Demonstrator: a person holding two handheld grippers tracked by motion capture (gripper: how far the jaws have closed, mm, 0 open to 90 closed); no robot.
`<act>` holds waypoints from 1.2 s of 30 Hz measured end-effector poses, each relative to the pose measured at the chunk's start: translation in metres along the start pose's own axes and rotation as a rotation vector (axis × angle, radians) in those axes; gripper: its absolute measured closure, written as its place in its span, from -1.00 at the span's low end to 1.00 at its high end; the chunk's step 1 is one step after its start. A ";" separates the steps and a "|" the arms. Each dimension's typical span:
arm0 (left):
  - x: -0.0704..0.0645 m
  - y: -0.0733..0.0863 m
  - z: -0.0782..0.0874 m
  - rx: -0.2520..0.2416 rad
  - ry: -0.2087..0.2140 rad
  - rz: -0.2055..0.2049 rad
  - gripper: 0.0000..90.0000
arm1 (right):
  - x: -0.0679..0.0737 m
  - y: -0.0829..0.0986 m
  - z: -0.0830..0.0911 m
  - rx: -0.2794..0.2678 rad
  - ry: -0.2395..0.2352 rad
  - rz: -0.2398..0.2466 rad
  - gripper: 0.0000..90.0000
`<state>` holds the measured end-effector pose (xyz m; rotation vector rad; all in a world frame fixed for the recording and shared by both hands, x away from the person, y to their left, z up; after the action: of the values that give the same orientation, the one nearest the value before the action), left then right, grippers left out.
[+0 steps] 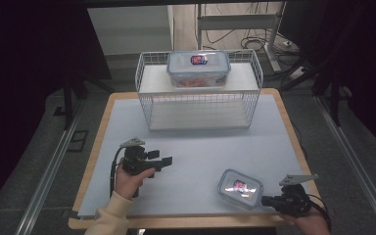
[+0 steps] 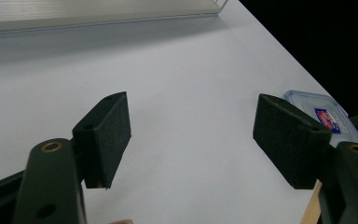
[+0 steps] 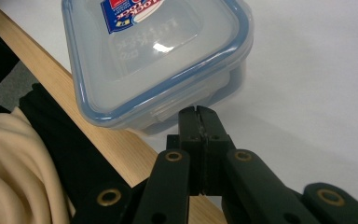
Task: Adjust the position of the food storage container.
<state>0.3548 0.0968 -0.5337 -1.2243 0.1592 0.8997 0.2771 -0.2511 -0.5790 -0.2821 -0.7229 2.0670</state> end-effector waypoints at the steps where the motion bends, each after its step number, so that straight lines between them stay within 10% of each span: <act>1: 0.000 0.000 0.000 0.001 0.000 0.002 -0.39 | 0.001 -0.001 -0.001 -0.002 -0.001 -0.002 0.98; 36: 0.016 0.005 0.005 -0.002 -0.023 0.041 -0.39 | 0.045 -0.091 -0.078 -0.034 -0.033 -0.038 0.98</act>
<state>0.3595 0.1097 -0.5444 -1.2162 0.1655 0.9500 0.3498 -0.1457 -0.5846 -0.2527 -0.7784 2.0293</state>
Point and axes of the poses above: each handheld gripper's, and its own axes: z roughly backward along the jaws, y roughly out of its underside, x roughly to its left, the point moved 10 cm from there along -z, roughly forward along the jaws, and after that the axes turned 15 degrees about y, right-handed, at the moved point
